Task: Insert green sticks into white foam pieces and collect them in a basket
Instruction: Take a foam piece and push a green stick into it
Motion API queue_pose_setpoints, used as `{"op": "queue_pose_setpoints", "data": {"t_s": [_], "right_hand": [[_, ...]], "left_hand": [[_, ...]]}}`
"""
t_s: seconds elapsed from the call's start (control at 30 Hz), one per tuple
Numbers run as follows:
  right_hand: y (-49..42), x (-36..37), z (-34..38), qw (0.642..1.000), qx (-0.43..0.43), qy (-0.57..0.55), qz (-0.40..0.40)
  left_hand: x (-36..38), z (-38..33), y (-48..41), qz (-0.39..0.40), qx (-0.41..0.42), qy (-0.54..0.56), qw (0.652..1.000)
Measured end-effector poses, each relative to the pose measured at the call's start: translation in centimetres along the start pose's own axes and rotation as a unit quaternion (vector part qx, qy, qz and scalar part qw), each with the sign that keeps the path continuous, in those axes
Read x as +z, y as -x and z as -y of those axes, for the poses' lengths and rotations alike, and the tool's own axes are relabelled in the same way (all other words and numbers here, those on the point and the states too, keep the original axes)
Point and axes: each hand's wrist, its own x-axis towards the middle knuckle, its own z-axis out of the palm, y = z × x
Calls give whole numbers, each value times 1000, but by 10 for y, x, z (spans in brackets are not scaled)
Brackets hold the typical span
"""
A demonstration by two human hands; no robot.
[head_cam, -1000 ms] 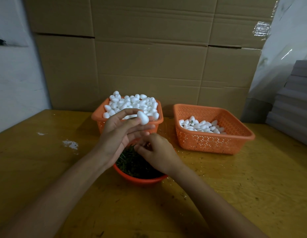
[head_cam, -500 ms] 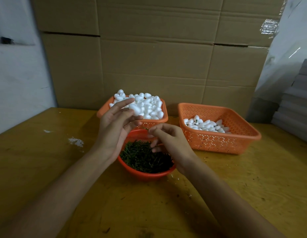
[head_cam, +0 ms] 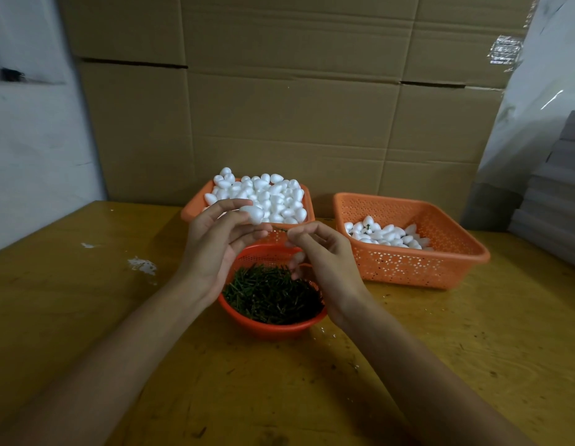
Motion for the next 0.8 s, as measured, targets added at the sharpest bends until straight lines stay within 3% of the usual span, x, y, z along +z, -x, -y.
{"op": "queue_pose_setpoints", "data": {"t_s": [0.8], "right_hand": [[1, -2, -11, 997, -48, 65, 1]], "left_hand": [[-5, 5, 3, 81, -9, -89, 993]]}}
